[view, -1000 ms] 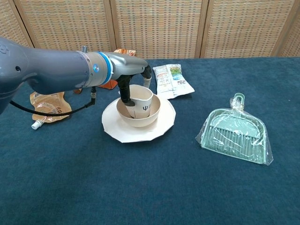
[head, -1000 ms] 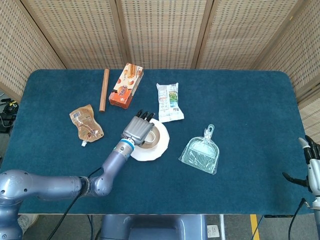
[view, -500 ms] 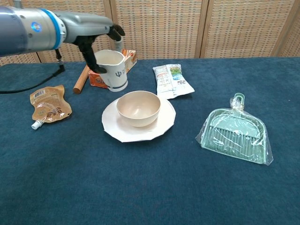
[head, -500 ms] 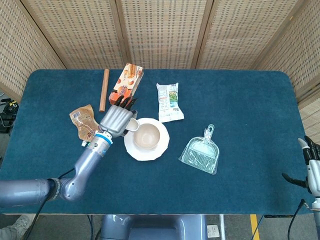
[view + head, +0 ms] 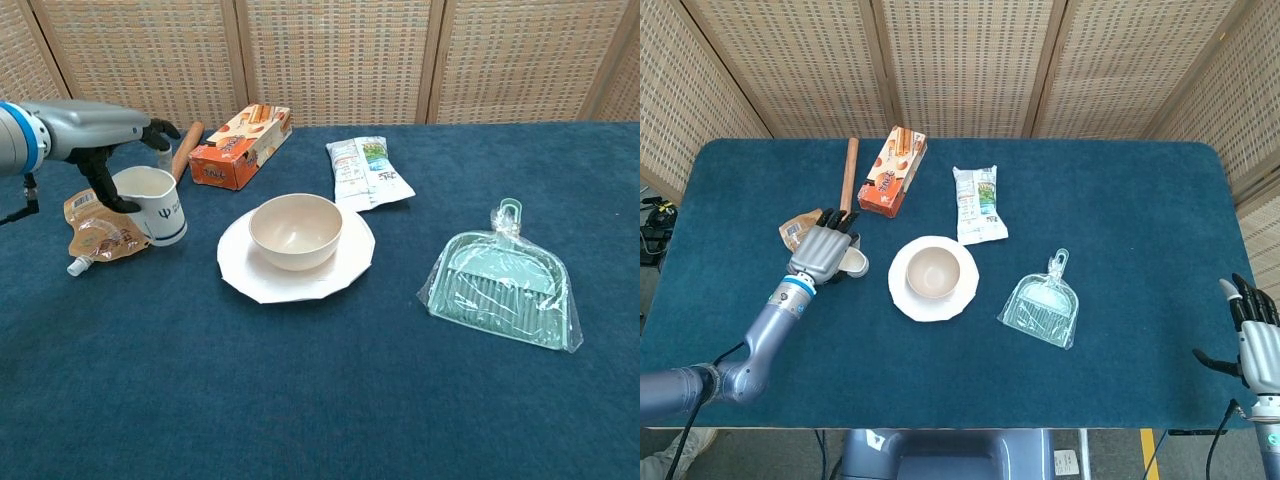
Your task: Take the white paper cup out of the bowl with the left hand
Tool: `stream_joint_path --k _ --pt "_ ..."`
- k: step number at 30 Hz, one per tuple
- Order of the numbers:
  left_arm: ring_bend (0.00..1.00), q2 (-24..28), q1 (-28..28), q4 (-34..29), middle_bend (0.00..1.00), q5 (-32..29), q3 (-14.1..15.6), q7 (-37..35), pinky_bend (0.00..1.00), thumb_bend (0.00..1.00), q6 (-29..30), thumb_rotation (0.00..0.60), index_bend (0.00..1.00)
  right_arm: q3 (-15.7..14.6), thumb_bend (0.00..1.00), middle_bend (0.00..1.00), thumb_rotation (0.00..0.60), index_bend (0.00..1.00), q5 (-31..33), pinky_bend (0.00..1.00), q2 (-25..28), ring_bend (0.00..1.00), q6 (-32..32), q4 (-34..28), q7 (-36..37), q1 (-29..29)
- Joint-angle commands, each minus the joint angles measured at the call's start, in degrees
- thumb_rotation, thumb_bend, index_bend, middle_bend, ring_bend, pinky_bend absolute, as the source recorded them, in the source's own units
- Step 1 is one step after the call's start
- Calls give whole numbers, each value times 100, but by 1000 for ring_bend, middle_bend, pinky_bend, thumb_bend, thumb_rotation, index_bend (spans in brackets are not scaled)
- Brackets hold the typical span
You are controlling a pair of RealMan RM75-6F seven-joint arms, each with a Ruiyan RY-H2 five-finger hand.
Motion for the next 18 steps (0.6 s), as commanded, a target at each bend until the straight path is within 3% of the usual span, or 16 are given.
stream_joint_path --k 1,8,13,18 --pt "0 -150 80 194 0 131 82 -133 0 340 -142 600 381 1 126 0 600 0 4 0 -2 0 3 0 -5 -2" --pt "0 -292 125 310 0 194 131 -125 0 303 -163 600 336 -15 126 0 600 0 -26 0 9 0 29 -31 -22 -15" --pt "0 -276 182 226 0 193 117 -124 0 65 -67 600 50 -33 126 0 600 0 -101 0 26 0 116 -78 -38 -42" --pt "0 40 347 -210 0 339 15 -250 0 24 289 600 0 -44 126 0 600 0 -168 0 46 0 203 -120 -43 -69"
